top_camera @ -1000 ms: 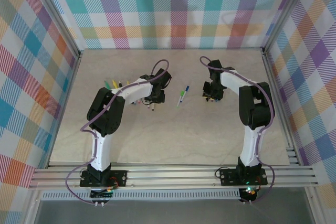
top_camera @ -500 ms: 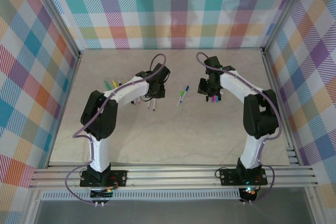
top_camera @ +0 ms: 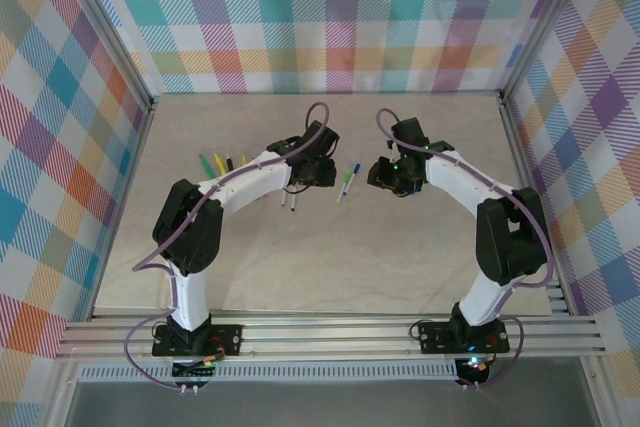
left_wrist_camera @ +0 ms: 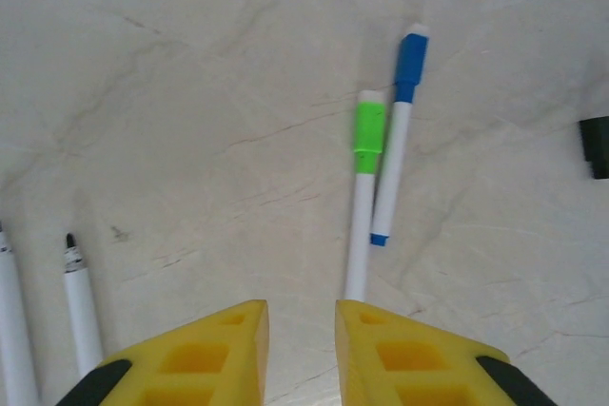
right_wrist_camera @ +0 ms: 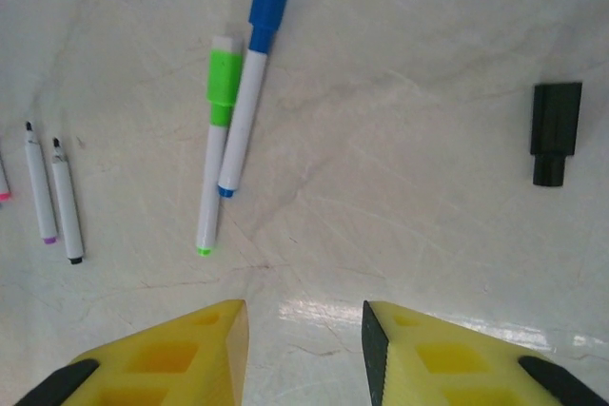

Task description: Open the pen caps

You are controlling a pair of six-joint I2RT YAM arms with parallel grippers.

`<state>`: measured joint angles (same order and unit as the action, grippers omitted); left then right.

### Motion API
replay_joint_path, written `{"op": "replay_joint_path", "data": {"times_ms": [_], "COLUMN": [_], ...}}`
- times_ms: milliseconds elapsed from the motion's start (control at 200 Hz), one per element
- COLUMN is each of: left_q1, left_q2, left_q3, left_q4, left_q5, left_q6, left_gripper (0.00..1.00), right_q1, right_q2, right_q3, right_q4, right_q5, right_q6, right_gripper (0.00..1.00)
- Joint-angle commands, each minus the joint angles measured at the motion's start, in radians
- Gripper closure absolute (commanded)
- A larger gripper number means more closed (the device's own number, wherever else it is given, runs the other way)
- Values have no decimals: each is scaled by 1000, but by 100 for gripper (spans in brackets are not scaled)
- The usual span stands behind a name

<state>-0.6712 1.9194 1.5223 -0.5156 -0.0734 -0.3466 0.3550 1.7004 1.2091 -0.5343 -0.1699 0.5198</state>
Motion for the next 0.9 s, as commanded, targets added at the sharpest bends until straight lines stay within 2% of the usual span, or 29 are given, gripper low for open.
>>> {"op": "replay_joint_path", "data": {"times_ms": [0, 520, 895], "left_q1": [-11, -23, -37], "left_q2": [30, 169, 263], "left_q3": [15, 109, 173], "left_q4": [58, 30, -38], "left_q5": [41, 117, 77], "left_q6": [10, 10, 15], "left_gripper": [75, 76, 77], "right_q1": [5, 3, 4], "right_q2": [-58, -34, -27], "right_q3": [-22, -14, -23], "right_q4": [41, 51, 61], "right_q5": [-28, -39, -48], "right_q6": [11, 16, 23], "right_gripper": [62, 62, 62]}}
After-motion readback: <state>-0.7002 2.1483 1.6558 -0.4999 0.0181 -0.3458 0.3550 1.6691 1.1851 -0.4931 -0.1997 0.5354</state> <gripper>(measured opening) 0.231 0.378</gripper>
